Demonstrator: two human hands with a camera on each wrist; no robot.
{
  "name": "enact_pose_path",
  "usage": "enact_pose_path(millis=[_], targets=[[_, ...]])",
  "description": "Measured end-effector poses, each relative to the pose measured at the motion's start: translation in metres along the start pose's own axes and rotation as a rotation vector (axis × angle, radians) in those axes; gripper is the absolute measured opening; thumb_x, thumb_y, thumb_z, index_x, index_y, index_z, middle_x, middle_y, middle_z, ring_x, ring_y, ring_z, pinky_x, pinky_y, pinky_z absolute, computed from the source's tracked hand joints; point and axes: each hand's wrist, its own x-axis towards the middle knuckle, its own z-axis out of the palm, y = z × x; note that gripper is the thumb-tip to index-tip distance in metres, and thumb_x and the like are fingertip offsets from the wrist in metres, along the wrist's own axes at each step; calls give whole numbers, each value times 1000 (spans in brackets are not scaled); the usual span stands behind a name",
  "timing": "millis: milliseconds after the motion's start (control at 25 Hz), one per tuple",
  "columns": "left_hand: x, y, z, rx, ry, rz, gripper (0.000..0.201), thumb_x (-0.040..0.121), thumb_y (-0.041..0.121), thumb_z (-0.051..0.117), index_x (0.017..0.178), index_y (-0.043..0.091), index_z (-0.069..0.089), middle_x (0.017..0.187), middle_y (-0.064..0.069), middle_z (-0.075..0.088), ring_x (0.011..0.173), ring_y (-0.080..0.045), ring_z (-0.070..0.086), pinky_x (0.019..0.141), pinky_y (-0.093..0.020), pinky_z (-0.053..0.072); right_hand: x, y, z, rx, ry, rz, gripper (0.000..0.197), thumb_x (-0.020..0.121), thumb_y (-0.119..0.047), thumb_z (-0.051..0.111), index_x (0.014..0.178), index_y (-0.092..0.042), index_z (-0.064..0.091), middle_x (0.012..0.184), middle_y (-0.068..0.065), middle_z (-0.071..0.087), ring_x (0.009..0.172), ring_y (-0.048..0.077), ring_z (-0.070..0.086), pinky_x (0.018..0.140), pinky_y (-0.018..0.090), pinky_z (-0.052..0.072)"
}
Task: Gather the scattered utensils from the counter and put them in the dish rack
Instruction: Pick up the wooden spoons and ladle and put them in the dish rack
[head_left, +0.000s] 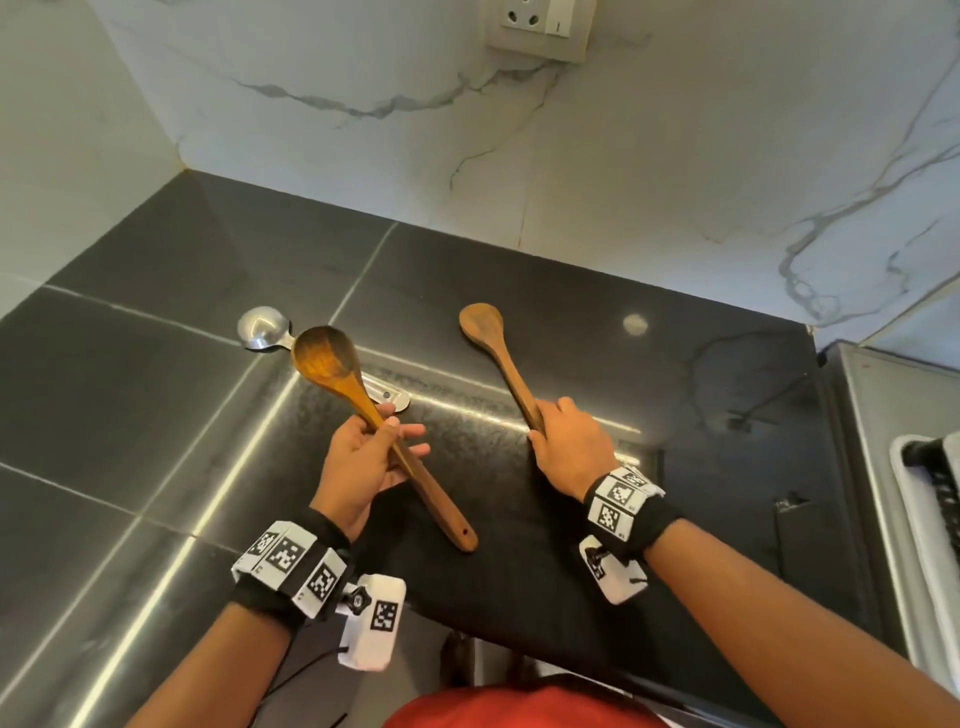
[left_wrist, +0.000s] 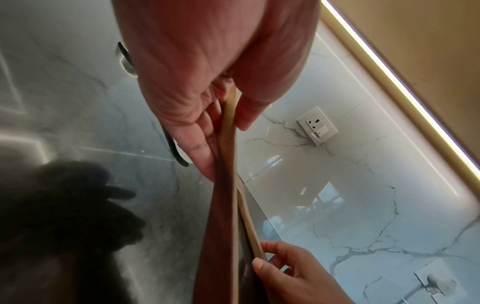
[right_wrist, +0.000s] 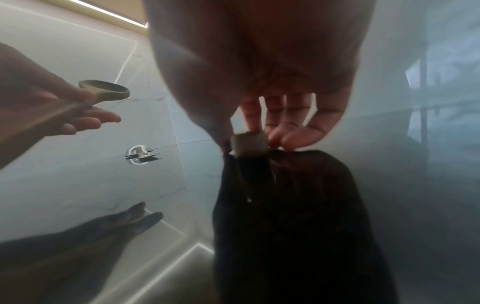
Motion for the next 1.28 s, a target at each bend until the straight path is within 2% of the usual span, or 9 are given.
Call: enact_pose_path(millis=[80, 160, 240, 400, 600, 720, 960, 1120, 1280], targets=[[-2, -3, 4, -32, -1, -33, 27, 104, 13, 43, 129, 7, 51, 118, -25, 68, 103, -38, 70, 90, -52, 55, -5, -7, -2, 232, -33, -21, 26, 102, -30, 46, 119, -15, 59, 100, 2, 53, 92, 24, 61, 72, 33, 44], [-4, -3, 10, -71, -3, -66, 26, 104, 13, 43, 127, 7, 53, 119, -24, 68, 103, -36, 70, 94, -55, 53, -14, -18, -9, 604, -144, -29, 26, 105, -23, 40, 120, -12, 58, 95, 3, 51, 83, 17, 57, 70, 36, 54], [-7, 0, 16, -136, -3, -104, 28, 104, 13, 42, 129, 6, 52, 121, -22, 67, 107, -35, 69, 94, -54, 53, -27, -34, -14, 759, -261, -92, 27, 107, -19, 36, 124, -15, 55, 94, 2, 51, 79, 11, 53, 69, 30, 58], [-14, 9, 12, -267, 28, -98, 29, 103, 15, 43, 126, 4, 56, 123, -19, 68, 106, -33, 68, 83, -47, 58, -35, -62, -10, 704, -338, -342, 32, 107, -20, 37, 133, -21, 55, 104, -6, 57, 89, 9, 56, 83, 29, 51], [-19, 7, -21, -295, 172, -17, 13, 102, 12, 46, 111, 9, 56, 108, -19, 72, 95, -30, 73, 77, -46, 62, -17, -97, 0, 532, -507, -588, 32, 106, -23, 39, 132, -19, 57, 118, 4, 64, 104, 17, 59, 93, 34, 49], [-14, 12, -49, -298, 250, -9, 11, 102, 11, 45, 110, 8, 52, 97, -17, 69, 81, -26, 76, 68, -42, 63, 5, -124, -5, 317, -539, -683, 34, 100, -44, 45, 127, -30, 60, 117, -3, 67, 105, 14, 61, 92, 35, 48], [3, 50, -119, -308, 286, -3, 8, 104, 10, 42, 108, 9, 49, 95, -13, 67, 76, -23, 77, 68, -45, 62, 115, -186, -4, 41, -181, -483, 39, 94, -49, 56, 126, -28, 60, 118, 2, 62, 109, 23, 62, 87, 36, 47], [12, 62, -146, -283, 283, 3, 12, 104, 10, 42, 113, 8, 48, 97, -13, 67, 85, -27, 73, 76, -48, 58, 148, -214, 19, -145, -258, -357, 28, 92, -39, 56, 110, -19, 60, 113, 5, 61, 102, 31, 63, 76, 37, 46], [26, 61, -160, -299, 247, -26, 13, 104, 10, 43, 114, 9, 50, 98, -14, 68, 90, -29, 72, 84, -54, 56, 147, -226, 31, -163, -290, -302, 20, 93, -22, 47, 105, -11, 60, 113, 11, 60, 98, 34, 62, 78, 41, 49]])
